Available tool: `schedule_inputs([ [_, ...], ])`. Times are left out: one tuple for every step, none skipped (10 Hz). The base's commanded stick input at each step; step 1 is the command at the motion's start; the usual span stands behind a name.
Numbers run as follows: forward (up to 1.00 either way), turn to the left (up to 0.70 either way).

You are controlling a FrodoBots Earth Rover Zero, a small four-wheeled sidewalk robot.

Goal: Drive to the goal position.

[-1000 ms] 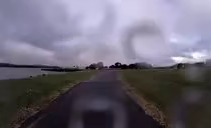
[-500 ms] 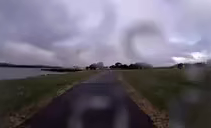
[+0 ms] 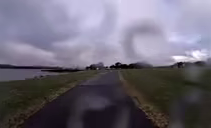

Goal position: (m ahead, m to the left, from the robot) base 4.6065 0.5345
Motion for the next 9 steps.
schedule_inputs([
  [0.70, 0.00],
  [0.70, 0.00],
  [0.70, 0.00],
  [0.70, 0.00],
  [0.70, 0.00],
  [0.70, 0.00],
  [0.70, 0.00],
  [0.70, 0.00],
  [0.70, 0.00],
])
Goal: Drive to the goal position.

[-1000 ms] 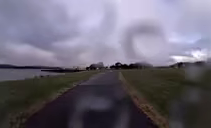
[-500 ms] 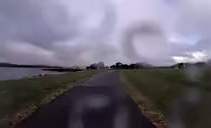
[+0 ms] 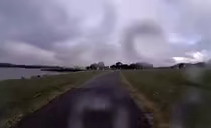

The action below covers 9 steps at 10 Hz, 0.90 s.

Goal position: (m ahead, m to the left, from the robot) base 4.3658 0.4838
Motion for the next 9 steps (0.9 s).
schedule_inputs([
  [0.70, 0.00],
  [0.70, 0.00],
  [0.70, 0.00],
  [0.70, 0.00],
  [0.70, 0.00],
  [0.70, 0.00],
  [0.70, 0.00],
  [0.70, 0.00],
  [0.70, 0.00],
])
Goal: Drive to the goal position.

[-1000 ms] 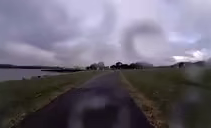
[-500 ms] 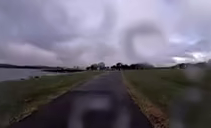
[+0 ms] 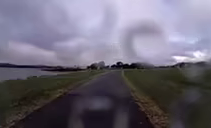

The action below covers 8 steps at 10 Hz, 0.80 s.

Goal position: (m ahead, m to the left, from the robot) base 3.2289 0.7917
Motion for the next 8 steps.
schedule_inputs([
  [0.70, 0.00],
  [0.70, 0.00],
  [0.70, 0.00],
  [0.70, 0.00],
  [0.70, 0.00],
  [0.70, 0.00],
  [0.70, 0.00],
  [0.70, 0.00],
])
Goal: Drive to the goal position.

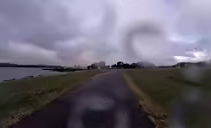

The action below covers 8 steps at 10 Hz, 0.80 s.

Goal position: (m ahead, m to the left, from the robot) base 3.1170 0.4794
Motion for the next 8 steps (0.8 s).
schedule_inputs([
  [0.70, 0.00],
  [0.70, 0.00],
  [0.70, 0.00],
  [0.70, 0.00],
  [0.70, 0.00],
  [0.70, 0.00],
  [0.70, 0.00],
  [0.70, 0.00],
])
